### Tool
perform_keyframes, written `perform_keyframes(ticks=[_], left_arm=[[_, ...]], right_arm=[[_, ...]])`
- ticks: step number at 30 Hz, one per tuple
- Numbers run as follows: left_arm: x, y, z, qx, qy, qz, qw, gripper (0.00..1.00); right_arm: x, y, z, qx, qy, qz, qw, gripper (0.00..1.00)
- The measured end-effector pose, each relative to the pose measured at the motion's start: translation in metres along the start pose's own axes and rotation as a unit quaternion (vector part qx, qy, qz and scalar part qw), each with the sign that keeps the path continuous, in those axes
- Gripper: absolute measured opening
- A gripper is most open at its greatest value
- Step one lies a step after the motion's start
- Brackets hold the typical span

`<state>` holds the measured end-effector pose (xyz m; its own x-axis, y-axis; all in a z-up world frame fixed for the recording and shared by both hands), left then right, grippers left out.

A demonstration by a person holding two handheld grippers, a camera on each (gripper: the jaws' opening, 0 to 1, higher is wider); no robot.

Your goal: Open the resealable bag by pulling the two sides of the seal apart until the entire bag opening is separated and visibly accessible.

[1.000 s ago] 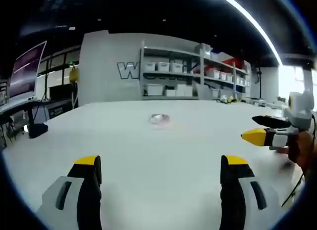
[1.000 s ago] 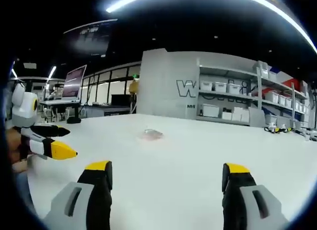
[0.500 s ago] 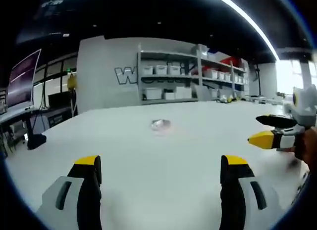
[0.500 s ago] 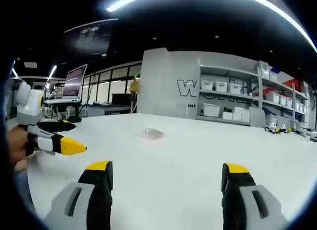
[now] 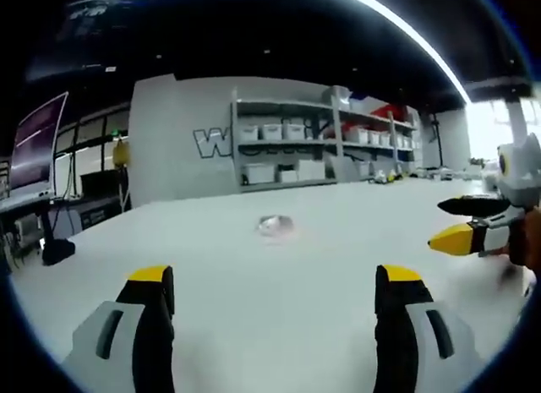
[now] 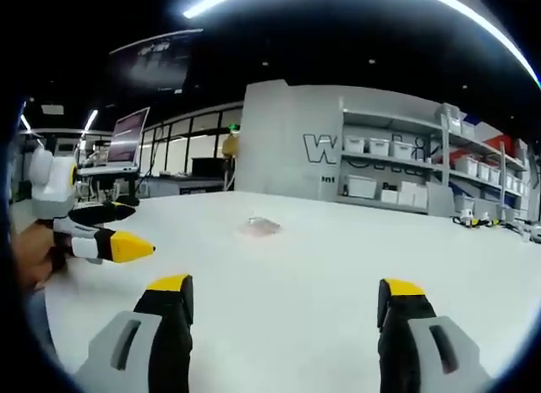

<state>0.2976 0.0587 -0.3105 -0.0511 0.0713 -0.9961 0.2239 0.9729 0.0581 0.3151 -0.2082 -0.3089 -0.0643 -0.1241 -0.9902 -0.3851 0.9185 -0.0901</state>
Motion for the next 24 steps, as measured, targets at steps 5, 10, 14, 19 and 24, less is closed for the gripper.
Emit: perform_keyframes(ticks=[5,10,14,19,24], left_arm=[[-0.0041,0.0024,0.0001,-0.001,-0.033,0.016,0.9993,0.93],[-0.0037,0.001,-0.0015,0.003,-0.039,0.021,0.999,0.92],[-0.0019,0.0015,-0.001,0.006,-0.035,0.024,0.9991,0.92],[-0.0014,0.0011,0.0001,0.008,-0.032,0.028,0.9991,0.91],[-0.001,0.0001,0.0001,0.009,-0.027,0.03,0.9991,0.89]], right_arm=[[0.0003,0.0009,0.0007,-0.001,0.002,-0.003,1.0,0.92],[0.0015,0.0025,0.0014,-0.006,0.005,-0.005,1.0,0.89],[0.003,0.0043,0.002,-0.012,0.008,-0.006,0.9999,0.86],[0.0034,0.0057,0.0025,-0.02,0.009,-0.007,0.9997,0.8],[0.0035,0.0059,0.0035,-0.027,0.01,-0.009,0.9996,0.76]])
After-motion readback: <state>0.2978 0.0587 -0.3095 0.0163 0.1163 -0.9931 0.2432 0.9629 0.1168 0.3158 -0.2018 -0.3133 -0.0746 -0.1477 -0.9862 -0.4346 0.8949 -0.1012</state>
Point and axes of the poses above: the point that each gripper's makers call its tool centre point, and the gripper's own axes: z roughly forward along the fingers, y roughly to its left, x roughly out of its underside, the point moved 10 cm from there along -z, roughly backward along the fingers, and after that the axes turned 4 degrees about x, right-handed, at the moved point
